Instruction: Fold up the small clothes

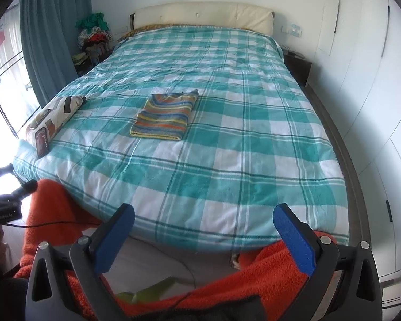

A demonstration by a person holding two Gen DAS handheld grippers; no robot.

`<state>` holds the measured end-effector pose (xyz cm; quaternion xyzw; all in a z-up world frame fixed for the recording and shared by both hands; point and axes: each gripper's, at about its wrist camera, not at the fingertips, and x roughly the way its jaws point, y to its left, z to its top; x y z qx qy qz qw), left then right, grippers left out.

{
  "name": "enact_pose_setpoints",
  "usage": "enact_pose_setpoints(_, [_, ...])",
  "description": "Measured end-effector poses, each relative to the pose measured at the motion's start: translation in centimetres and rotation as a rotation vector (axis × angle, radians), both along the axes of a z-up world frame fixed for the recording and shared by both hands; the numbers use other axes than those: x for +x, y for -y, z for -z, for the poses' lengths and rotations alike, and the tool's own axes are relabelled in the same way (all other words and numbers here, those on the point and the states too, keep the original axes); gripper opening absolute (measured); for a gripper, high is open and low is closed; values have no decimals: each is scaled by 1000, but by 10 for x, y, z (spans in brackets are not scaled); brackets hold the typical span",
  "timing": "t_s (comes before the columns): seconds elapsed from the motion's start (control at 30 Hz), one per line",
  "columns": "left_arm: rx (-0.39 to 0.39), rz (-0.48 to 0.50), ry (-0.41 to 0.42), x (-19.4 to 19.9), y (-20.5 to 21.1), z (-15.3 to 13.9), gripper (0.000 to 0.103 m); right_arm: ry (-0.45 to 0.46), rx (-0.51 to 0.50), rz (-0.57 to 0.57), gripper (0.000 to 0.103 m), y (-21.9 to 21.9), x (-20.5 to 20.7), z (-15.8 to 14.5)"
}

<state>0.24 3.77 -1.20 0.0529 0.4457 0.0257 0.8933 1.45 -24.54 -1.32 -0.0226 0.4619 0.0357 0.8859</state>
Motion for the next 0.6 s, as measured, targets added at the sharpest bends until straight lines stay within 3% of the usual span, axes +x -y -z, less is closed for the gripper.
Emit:
enact_pose_setpoints(0.27, [-11, -28, -16, -3, -8, -2, 102, -13, 6, 39, 102, 3, -13, -6])
enact_pose_setpoints(0.6, [-11, 0, 11, -2, -7, -11, 102, 42, -26, -18, 102, -12, -21, -26])
